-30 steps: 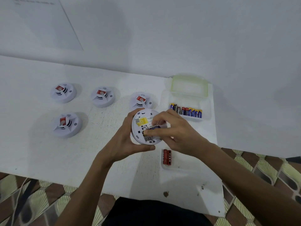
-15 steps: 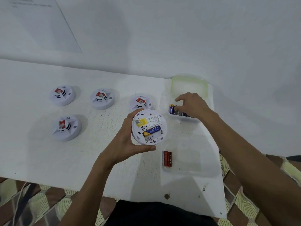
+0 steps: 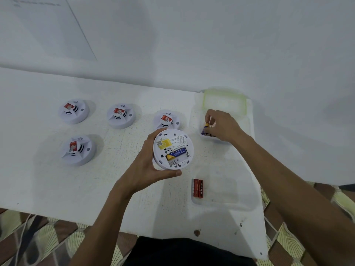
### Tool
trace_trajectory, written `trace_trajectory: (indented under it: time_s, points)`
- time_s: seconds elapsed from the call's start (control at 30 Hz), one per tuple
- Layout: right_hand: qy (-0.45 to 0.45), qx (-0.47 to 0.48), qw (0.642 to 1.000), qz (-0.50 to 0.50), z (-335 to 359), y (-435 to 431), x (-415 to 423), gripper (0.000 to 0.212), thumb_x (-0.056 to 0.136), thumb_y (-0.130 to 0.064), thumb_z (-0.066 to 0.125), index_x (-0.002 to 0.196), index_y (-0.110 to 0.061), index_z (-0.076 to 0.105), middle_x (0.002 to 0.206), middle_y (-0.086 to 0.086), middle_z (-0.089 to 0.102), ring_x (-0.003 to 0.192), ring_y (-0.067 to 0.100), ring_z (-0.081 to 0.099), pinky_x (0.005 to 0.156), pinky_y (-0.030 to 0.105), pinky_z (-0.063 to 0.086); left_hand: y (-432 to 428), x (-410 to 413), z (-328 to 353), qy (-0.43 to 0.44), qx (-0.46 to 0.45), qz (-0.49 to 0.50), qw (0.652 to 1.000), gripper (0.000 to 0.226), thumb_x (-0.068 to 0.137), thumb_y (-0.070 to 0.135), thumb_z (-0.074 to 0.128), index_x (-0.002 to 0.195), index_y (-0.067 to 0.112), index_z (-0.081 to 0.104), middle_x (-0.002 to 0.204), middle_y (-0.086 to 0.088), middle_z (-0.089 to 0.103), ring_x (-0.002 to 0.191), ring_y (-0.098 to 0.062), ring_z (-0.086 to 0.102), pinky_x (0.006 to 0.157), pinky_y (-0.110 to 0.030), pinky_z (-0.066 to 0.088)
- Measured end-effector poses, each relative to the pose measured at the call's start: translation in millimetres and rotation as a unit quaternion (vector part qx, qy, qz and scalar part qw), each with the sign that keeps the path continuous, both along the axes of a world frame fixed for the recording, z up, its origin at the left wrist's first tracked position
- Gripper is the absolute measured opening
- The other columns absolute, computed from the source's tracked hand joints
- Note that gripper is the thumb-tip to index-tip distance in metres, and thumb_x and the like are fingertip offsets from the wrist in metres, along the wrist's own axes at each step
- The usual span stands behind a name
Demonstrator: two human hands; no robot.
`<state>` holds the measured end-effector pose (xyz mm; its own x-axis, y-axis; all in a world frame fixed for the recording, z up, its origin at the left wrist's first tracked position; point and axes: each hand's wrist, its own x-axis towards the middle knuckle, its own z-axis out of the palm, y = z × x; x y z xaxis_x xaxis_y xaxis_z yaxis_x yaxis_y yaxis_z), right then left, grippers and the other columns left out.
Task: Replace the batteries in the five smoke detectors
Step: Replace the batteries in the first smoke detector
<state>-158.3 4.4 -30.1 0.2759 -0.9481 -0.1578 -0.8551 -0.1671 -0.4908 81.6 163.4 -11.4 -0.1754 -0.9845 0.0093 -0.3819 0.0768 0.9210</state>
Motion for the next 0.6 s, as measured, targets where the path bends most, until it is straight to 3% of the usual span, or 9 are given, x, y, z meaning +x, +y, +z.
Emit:
trace_trajectory:
  time_s: [0.13, 0.27, 0.37, 0.47, 0.6]
  points:
    - [-0.133, -0.025, 0.99, -0.04, 8, 16, -4, 0.02, 0.08, -0.013, 0.072, 0.083, -0.021, 0.053, 0.082, -0.006, 0.063, 0.053, 0.012, 0.047, 0.059, 0.029, 0.043, -1, -1, 2, 0.0, -0.006, 0.001, 1.0, 0.094, 0.062, 0.031, 0.082, 0.136, 0.038, 0.026, 0.134, 0.032, 0.037, 0.126, 0.001, 0.043, 0.102, -0.021, 0.043]
    - [-0.314, -0.078, 0.94, -0.111, 41, 54, 5, 0.015, 0.082, -0.01, 0.073, 0.09, -0.012, 0.061, 0.081, -0.005, 0.066, 0.063, 0.011, 0.055, 0.058, 0.02, 0.047, -2, 1, 1, 0.001, -0.012, 0.016, 1.0, 0.095, 0.062, 0.031, 0.083, 0.137, 0.037, 0.025, 0.137, 0.025, 0.037, 0.126, 0.0, 0.043, 0.103, -0.021, 0.042]
    - [-0.414, -0.059, 0.901, -0.117, 59, 96, 17, 0.016, 0.081, -0.009, 0.076, 0.092, -0.012, 0.064, 0.083, -0.001, 0.07, 0.072, 0.022, 0.061, 0.066, 0.03, 0.052, -4, 0, 0, -0.003, -0.027, 0.026, 0.999, 0.094, 0.062, 0.031, 0.082, 0.137, 0.036, 0.025, 0.134, 0.034, 0.035, 0.126, 0.002, 0.042, 0.104, -0.02, 0.041]
    - [-0.43, -0.043, 0.898, -0.083, 59, 132, 30, 0.016, 0.081, -0.011, 0.076, 0.092, -0.016, 0.066, 0.081, -0.005, 0.07, 0.072, 0.012, 0.063, 0.069, 0.029, 0.053, -5, -3, -1, -0.007, -0.041, 0.028, 0.999, 0.096, 0.063, 0.035, 0.082, 0.138, 0.035, 0.023, 0.136, 0.03, 0.034, 0.127, 0.001, 0.042, 0.106, -0.025, 0.041]
    - [-0.372, -0.079, 0.922, -0.069, 46, 156, 42, 0.016, 0.085, -0.023, 0.073, 0.096, -0.014, 0.067, 0.089, -0.011, 0.069, 0.084, 0.008, 0.064, 0.072, 0.022, 0.053, -4, -7, 0, -0.008, -0.057, 0.028, 0.998, 0.097, 0.061, 0.05, 0.078, 0.137, 0.038, 0.02, 0.135, 0.031, 0.03, 0.126, 0.008, 0.038, 0.103, -0.013, 0.037]
